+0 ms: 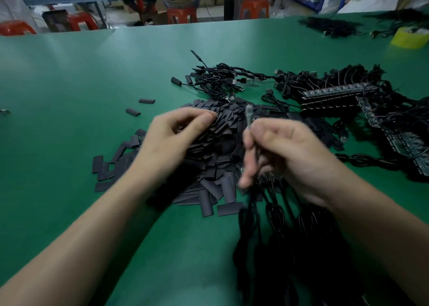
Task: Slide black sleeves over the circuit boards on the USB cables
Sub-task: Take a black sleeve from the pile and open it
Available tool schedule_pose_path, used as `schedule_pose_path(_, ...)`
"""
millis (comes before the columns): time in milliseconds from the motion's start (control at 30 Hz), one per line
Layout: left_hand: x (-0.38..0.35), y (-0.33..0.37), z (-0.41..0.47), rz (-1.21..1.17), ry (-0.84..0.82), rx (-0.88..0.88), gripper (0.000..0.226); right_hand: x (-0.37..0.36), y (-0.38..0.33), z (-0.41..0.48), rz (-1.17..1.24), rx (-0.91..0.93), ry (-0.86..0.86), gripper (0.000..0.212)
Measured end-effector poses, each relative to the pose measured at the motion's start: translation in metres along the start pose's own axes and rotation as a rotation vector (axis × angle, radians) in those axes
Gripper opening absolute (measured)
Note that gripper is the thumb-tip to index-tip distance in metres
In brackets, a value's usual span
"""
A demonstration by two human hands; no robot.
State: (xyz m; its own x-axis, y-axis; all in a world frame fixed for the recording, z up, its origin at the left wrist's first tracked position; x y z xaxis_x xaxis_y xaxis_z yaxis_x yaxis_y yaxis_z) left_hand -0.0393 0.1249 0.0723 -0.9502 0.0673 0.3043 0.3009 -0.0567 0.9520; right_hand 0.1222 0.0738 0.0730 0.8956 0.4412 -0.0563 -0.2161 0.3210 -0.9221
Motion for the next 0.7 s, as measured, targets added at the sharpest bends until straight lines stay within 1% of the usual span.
schedule_pose_path(67,0.035,-0.007,0.033,0.311,0.215,-0.021,0.015,0.010,-0.016,0.003,0.185,0.002,0.068,0.024)
schedule_pose_path(100,0.052,-0.014,0.051,0.437,0.302,-0.005,0.018,0.017,-0.027,0.005,0.269,0.012,0.086,0.024)
schedule_pose_path(167,0.083,-0.035,0.085,0.627,0.409,0.080,0.028,0.035,-0.053,0.010,0.356,0.022,0.078,0.024)
schedule_pose_path(200,0.093,-0.048,0.099,0.708,0.424,0.124,0.033,0.043,-0.066,0.013,0.347,0.014,0.053,0.025)
schedule_pose_path(267,0.104,-0.072,0.122,0.838,0.393,0.189,0.045,0.056,-0.083,0.013,0.220,-0.035,-0.005,0.028)
schedule_pose_path(300,0.104,-0.080,0.129,0.905,0.367,0.210,0.050,0.060,-0.085,0.012,0.102,-0.063,-0.028,0.031)
schedule_pose_path(367,0.101,-0.084,0.139,1.000,0.331,0.221,0.056,0.065,-0.077,0.009,-0.211,-0.115,-0.056,0.037)
schedule_pose_path(433,0.100,-0.077,0.144,1.022,0.347,0.194,0.050,0.060,-0.057,0.008,-0.530,-0.159,-0.089,0.043)
schedule_pose_path(500,0.101,-0.066,0.144,1.061,0.398,0.105,0.035,0.047,-0.036,0.009,-0.775,-0.150,-0.156,0.042)
schedule_pose_path(533,0.100,-0.062,0.142,1.086,0.414,0.064,0.029,0.041,-0.028,0.009,-0.843,-0.138,-0.173,0.041)
schedule_pose_path(600,0.098,-0.060,0.139,1.126,0.412,0.017,0.023,0.034,-0.015,0.009,-0.902,-0.121,-0.149,0.040)
schedule_pose_path(700,0.091,-0.060,0.133,1.216,0.373,-0.024,0.020,0.030,-0.002,0.007,-0.904,-0.070,-0.078,0.037)
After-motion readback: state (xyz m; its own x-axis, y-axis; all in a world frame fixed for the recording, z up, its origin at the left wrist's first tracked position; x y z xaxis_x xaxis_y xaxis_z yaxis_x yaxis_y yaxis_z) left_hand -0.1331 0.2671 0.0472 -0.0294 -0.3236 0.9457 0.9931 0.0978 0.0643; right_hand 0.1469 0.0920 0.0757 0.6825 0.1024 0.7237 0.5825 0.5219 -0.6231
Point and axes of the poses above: each hand's wrist, its own z-axis towards the middle knuckle, its own x-axis out of the back of the hand, y = z × x, the point moved 10 cm from there along z, towards the middle knuckle, and after that the axes turned 15 degrees about x, right-handed, at the moved point
